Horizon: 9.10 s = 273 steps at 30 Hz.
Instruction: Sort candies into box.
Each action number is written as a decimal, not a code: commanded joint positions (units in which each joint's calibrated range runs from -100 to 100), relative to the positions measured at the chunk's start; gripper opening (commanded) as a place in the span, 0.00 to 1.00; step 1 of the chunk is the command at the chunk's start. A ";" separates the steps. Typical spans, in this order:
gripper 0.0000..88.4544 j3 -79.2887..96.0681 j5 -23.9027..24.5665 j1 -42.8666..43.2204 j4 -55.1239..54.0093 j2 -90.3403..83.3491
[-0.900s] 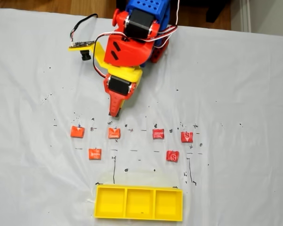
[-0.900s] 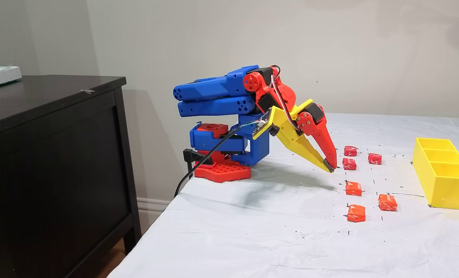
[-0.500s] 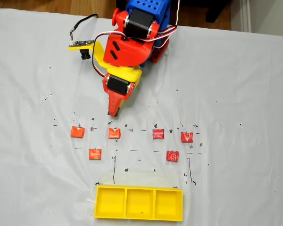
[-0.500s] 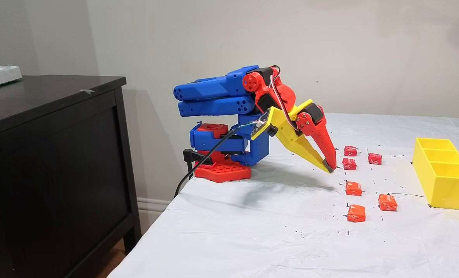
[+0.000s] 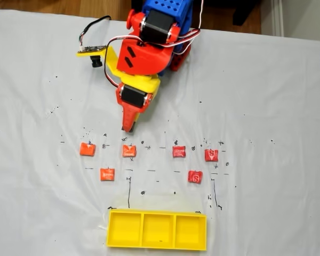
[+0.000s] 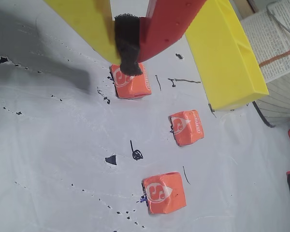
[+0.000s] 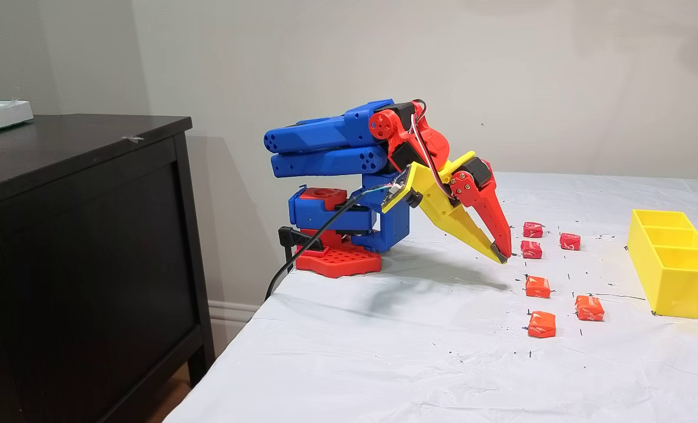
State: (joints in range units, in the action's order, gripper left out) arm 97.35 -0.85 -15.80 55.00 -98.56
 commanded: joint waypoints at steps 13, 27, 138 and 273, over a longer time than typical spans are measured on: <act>0.00 0.38 0.10 0.04 -1.25 -0.34; 0.00 0.38 -0.29 0.58 -1.17 -0.34; 0.36 -77.37 3.47 42.16 9.63 92.45; 0.00 -103.77 1.76 28.12 11.84 95.17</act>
State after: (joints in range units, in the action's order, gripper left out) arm -1.71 2.08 11.20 62.14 3.21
